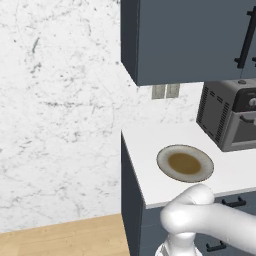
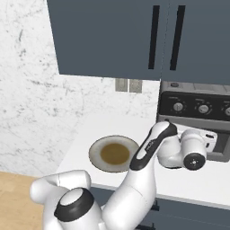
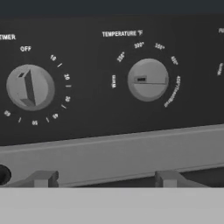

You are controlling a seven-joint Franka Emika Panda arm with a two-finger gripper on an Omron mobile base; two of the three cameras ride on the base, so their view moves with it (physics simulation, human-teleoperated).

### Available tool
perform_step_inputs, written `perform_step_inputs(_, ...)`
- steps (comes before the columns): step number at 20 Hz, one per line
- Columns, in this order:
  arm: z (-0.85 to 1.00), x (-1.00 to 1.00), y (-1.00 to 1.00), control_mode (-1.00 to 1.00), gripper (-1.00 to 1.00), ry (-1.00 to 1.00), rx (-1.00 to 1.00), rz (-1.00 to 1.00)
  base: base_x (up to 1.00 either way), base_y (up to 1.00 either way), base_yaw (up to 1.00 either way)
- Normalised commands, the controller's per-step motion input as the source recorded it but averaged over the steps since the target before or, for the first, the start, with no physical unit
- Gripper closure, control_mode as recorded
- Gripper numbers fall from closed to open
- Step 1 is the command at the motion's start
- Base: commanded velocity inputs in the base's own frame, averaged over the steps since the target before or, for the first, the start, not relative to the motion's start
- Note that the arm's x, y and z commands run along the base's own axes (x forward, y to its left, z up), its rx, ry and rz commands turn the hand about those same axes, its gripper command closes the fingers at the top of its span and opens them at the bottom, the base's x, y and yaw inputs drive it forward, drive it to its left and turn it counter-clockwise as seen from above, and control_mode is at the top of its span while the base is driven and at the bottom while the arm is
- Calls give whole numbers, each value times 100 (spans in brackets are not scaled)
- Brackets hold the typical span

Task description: Pick up the kebab skewer and baguette bread, and place them inside the toaster oven. Close the toaster oven door and start by setting the timer.

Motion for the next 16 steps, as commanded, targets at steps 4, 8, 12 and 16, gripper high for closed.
perform_step_inputs(4, -29, 19, 3, -100, -100, 0, 0, 0, 0, 0, 0)
perform_step_inputs(8, -10, 14, 0, -100, -100, 0, 0, 0, 0, 0, 0)
perform_step_inputs(12, -3, 11, 3, -100, -100, 0, 0, 0, 0, 0, 0)
perform_step_inputs(16, 5, -9, 0, -100, -100, 0, 0, 0, 0, 0, 0)
